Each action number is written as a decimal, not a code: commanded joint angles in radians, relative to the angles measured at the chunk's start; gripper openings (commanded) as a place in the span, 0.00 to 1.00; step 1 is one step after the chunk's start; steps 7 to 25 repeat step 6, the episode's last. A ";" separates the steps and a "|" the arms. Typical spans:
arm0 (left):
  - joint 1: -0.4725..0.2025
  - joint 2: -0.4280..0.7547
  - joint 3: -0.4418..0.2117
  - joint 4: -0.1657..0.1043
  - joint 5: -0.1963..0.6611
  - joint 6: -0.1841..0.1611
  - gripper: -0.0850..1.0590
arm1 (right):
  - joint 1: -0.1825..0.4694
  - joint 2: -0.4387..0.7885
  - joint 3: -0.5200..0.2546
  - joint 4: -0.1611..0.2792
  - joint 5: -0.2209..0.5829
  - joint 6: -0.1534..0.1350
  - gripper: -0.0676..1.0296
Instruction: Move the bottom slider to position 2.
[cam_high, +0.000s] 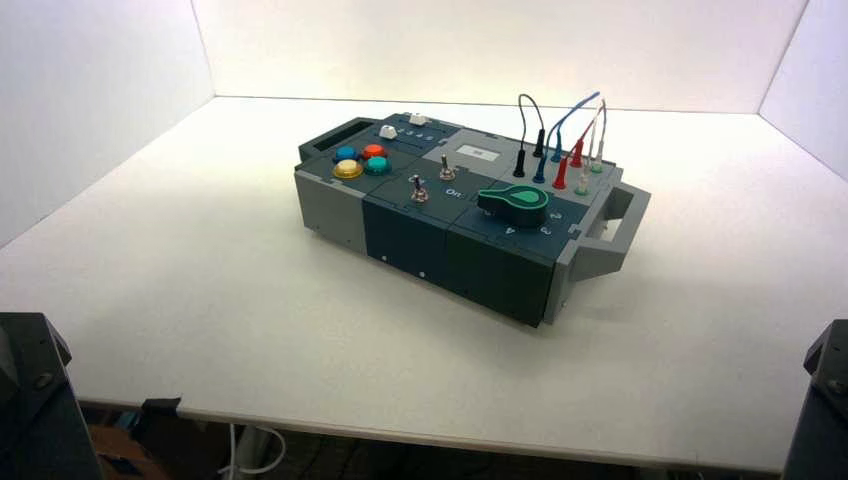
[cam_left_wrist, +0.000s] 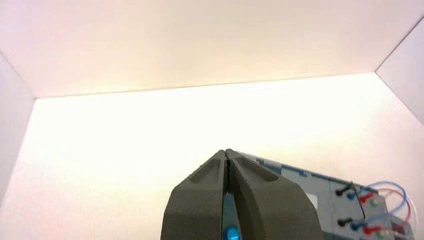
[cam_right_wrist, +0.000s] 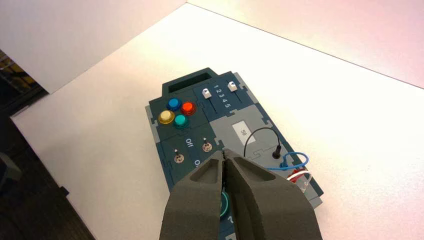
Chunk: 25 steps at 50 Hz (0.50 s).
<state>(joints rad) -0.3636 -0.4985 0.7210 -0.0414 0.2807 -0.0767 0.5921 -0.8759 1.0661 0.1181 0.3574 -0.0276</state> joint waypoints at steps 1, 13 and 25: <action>-0.005 -0.055 0.002 0.000 0.000 -0.002 0.05 | 0.002 0.008 -0.034 0.005 -0.006 0.002 0.04; -0.005 -0.066 0.000 0.000 0.003 0.000 0.05 | 0.000 0.012 -0.032 0.005 -0.006 0.002 0.04; -0.005 -0.066 0.000 0.000 0.003 0.000 0.05 | 0.000 0.012 -0.032 0.005 -0.006 0.002 0.04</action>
